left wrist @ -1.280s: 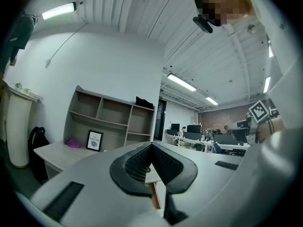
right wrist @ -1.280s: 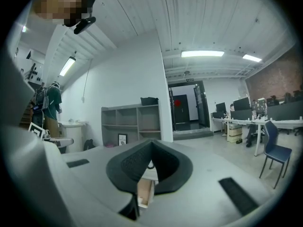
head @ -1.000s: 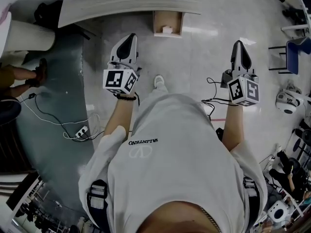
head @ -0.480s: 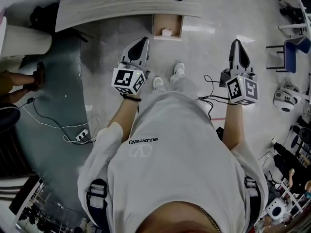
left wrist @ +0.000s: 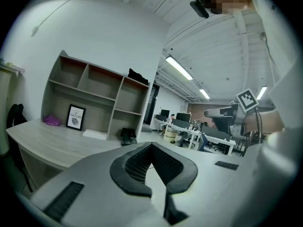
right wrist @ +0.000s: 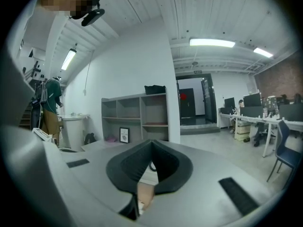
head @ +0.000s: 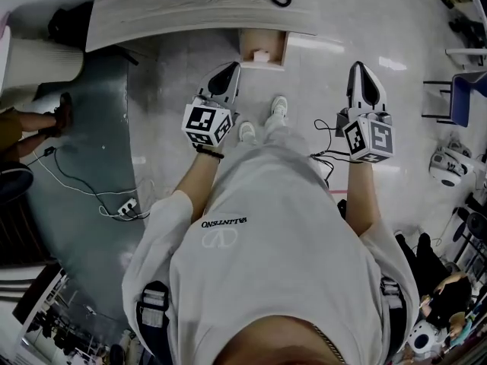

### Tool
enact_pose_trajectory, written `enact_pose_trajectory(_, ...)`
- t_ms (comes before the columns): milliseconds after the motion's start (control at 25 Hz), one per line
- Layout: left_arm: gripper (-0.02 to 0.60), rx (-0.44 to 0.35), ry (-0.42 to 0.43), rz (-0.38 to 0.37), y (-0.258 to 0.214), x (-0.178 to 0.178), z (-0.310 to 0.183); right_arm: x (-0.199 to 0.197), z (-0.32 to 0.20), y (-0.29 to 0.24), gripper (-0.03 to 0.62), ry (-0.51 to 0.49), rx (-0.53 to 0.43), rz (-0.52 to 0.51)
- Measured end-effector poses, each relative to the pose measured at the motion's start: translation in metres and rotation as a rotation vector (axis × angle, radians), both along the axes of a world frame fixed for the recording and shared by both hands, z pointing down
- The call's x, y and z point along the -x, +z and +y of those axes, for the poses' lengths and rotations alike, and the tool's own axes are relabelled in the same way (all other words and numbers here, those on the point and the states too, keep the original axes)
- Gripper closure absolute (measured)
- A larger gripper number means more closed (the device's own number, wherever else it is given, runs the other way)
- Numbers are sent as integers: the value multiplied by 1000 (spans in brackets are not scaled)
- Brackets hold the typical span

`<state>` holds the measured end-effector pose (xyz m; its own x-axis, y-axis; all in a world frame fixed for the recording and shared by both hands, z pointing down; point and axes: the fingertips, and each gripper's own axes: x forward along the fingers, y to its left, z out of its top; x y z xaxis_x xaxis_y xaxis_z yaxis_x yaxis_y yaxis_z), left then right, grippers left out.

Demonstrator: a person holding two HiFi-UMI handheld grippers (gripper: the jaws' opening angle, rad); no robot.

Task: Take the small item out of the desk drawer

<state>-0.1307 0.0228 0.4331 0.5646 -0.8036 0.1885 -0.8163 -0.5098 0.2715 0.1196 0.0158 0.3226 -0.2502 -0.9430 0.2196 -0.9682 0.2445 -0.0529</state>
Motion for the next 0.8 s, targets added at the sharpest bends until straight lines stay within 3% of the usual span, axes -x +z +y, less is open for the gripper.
enact_pose_trajectory(240,586,67,-10,-67,32,-39,-31,-1,-32,47,592,-156,84,-36)
enact_pose_trajectory(560,586,159,-52,-110,79,-81,-83,10,-66,130,592,-384,306,-11)
enact_pose_trajectory(800,586,234,-91,-148,131,-95,-100,24,-85,192,592,-519,407,-25)
